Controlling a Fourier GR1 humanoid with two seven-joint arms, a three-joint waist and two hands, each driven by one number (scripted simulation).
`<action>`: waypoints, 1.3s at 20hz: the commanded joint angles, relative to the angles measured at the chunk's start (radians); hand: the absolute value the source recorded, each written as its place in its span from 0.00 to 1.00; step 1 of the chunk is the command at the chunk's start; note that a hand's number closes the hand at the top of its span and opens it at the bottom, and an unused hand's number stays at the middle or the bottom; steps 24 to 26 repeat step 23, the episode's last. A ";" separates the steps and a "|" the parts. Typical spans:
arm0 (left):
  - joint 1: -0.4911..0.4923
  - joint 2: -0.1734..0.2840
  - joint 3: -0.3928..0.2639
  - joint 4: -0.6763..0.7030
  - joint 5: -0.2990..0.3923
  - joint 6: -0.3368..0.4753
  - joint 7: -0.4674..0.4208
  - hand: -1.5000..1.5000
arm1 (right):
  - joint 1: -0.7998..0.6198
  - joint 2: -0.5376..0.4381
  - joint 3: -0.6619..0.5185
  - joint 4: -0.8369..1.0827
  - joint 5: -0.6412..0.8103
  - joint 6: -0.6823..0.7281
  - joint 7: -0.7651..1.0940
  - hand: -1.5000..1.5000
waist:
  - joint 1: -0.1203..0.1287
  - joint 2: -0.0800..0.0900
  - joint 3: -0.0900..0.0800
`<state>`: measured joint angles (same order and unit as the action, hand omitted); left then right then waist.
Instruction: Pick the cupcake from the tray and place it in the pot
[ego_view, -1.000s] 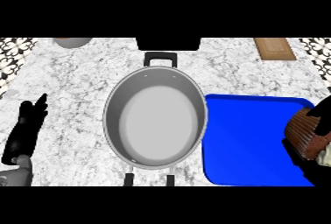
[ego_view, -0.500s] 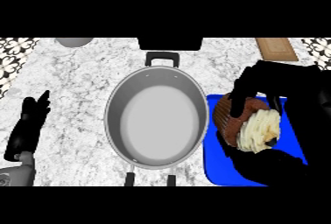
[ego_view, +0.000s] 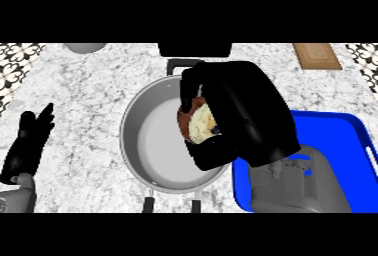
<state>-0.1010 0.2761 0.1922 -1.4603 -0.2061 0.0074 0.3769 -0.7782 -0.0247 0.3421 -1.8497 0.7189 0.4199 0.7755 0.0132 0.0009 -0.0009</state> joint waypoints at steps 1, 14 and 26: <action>-0.016 -0.013 -0.007 0.003 -0.007 0.008 0.016 0.50 | 0.001 0.023 0.024 0.118 -0.084 -0.095 0.057 1.00 | 0.000 0.000 0.000; -0.058 0.011 0.006 0.022 -0.018 0.001 0.017 0.50 | 0.074 0.025 0.064 0.268 -0.296 -0.632 -0.138 0.00 | 0.005 0.002 0.002; 0.009 0.008 0.030 0.025 0.011 -0.019 -0.019 0.50 | 0.234 -0.035 -0.156 0.159 -0.356 -0.707 -0.298 0.00 | -0.017 -0.001 0.001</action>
